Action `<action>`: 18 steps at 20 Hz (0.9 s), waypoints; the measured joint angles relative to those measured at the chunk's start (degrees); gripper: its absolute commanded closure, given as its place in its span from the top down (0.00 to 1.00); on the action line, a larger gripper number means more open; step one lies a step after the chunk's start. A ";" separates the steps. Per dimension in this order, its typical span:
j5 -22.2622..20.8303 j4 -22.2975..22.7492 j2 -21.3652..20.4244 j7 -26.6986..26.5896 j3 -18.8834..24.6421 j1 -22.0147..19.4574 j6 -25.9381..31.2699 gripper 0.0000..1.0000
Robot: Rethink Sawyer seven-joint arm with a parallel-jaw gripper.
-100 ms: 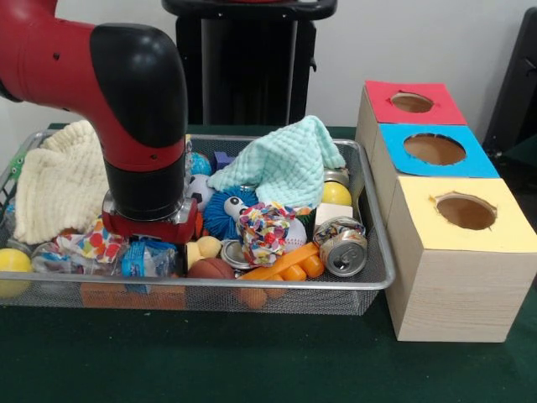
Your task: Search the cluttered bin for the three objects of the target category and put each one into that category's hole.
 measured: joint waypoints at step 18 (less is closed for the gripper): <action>0.03 6.57 -3.42 0.00 0.27 -0.14 -4.07 0.00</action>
